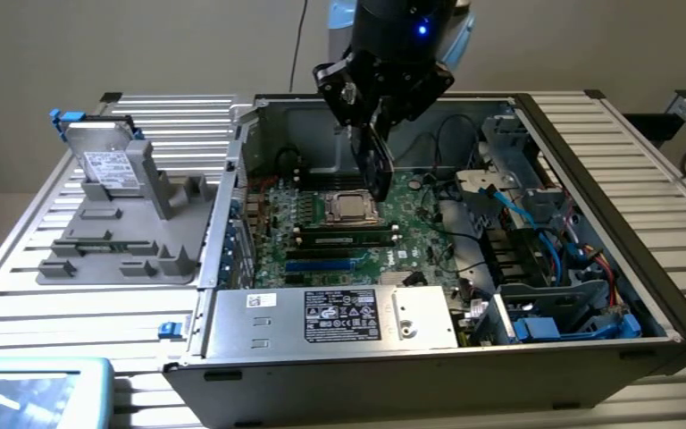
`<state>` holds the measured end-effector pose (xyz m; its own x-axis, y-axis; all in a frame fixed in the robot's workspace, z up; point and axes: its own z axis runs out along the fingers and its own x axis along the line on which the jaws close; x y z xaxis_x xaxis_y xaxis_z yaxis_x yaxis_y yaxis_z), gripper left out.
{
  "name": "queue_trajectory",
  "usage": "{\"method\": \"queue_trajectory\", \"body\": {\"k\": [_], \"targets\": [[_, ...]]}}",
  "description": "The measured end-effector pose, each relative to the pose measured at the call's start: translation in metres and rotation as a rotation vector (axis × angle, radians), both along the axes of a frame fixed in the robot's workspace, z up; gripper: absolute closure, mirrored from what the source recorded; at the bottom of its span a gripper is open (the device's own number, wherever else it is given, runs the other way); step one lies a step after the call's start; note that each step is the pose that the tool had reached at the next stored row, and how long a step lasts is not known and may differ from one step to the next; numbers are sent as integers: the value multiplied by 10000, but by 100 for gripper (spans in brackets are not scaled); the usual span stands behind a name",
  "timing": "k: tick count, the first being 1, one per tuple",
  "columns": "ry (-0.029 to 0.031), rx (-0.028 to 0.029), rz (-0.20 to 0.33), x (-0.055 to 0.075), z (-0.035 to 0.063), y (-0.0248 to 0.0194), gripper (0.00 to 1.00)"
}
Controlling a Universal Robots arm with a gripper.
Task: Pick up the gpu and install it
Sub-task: 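Insert the gpu into the slot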
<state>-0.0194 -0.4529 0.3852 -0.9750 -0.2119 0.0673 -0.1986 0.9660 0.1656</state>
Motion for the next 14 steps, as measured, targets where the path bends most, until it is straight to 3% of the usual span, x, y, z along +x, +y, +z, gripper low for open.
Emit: {"method": "queue_trajectory", "body": {"k": [14], "targets": [[-52,1,2551,0,-12,0,72]]}}
